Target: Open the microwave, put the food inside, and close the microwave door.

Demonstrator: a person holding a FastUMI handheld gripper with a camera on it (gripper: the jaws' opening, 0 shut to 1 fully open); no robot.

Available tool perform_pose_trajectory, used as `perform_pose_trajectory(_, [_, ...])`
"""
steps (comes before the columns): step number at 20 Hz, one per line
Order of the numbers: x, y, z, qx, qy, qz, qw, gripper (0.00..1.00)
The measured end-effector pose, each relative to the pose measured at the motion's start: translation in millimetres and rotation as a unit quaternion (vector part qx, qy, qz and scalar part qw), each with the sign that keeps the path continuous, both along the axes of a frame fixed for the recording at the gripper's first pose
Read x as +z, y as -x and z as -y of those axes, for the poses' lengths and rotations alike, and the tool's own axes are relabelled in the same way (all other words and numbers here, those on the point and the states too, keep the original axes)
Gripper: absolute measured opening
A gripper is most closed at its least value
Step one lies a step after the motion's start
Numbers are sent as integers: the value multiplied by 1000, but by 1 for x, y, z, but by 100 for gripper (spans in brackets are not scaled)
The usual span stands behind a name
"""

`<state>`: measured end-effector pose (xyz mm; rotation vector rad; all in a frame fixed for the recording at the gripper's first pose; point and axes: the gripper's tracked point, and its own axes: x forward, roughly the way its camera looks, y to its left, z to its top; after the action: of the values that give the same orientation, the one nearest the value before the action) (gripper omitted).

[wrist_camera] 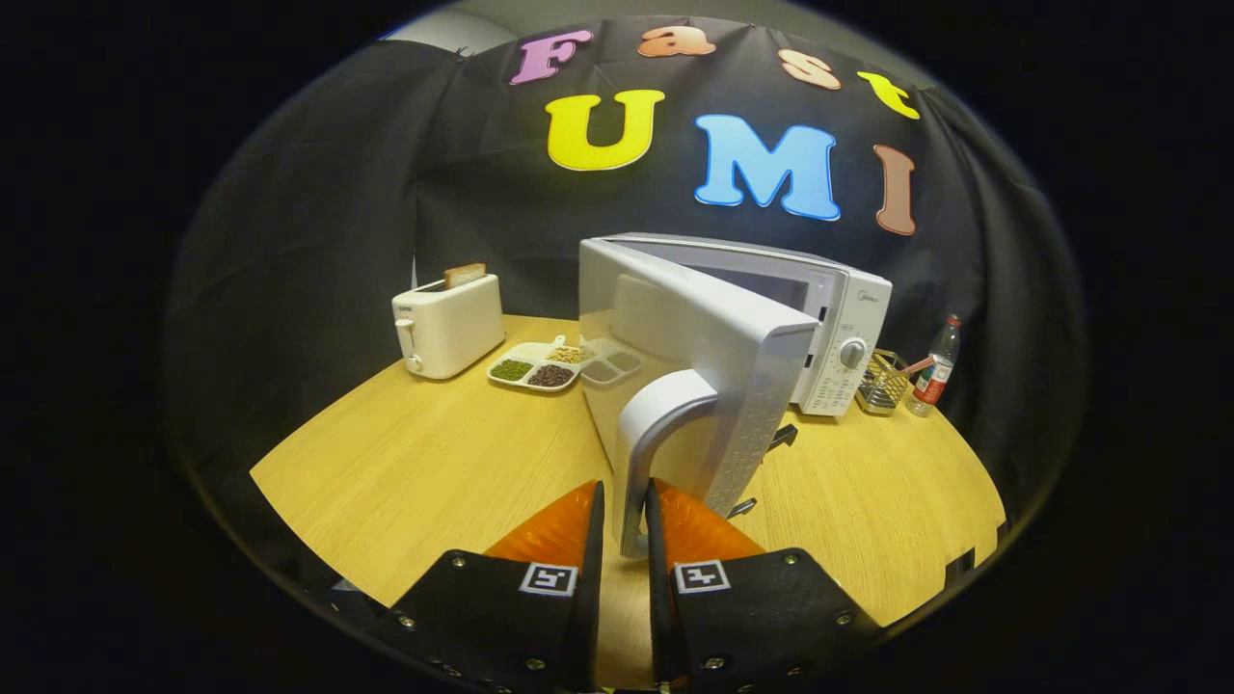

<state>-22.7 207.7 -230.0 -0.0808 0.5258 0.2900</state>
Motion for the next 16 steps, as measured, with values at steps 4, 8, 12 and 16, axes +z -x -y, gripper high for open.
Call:
perform_pose_trajectory(4, [-3,12,-31,12,-4,-1,1000,23])
perform_pose_trajectory(8, [-2,25,-62,31,-1,-3,1000,23])
perform_pose_trajectory(12, [2,44,-99,90,-35,-17,995,23])
perform_pose_trajectory(16, [34,80,-129,199,-101,-14,975,24])
